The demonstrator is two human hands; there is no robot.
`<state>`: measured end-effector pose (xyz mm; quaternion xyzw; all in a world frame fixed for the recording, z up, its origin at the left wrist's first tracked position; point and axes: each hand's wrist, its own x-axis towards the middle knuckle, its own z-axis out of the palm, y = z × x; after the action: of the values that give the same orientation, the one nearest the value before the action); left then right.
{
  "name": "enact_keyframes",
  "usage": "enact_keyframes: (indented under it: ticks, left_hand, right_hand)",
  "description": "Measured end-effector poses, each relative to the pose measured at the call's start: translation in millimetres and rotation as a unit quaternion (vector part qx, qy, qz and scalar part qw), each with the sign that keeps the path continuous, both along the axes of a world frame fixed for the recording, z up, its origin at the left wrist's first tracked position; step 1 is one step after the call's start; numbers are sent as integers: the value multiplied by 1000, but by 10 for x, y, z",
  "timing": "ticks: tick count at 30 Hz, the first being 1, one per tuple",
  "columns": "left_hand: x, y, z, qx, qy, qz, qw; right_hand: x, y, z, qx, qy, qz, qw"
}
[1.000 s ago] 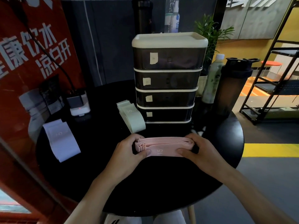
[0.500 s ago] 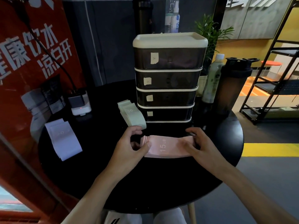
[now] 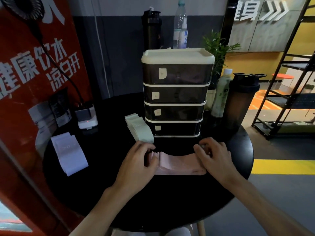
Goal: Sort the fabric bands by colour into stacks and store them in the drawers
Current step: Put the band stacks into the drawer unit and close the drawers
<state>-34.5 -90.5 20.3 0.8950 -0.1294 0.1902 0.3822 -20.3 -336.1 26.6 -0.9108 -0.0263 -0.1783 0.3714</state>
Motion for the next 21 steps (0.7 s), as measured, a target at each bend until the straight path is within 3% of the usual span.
enact_keyframes:
  ticks: [3,7,13,21]
  left_hand:
    - [148,4,225,-42,-37,26,998]
    - [603,-13,671,-93,-47,55,993]
    - [1182,-86,1106,-131,35,33,990]
    - [1176,-119,1097,-199,49,0,979]
  right_hand:
    - [289,-45,239,96,-18,15,995]
    - [735,-64,617,155,-14,28,987]
    - [1033,-5,942,273,-1,48,961]
    - [991,-8,930,291,-6,79,953]
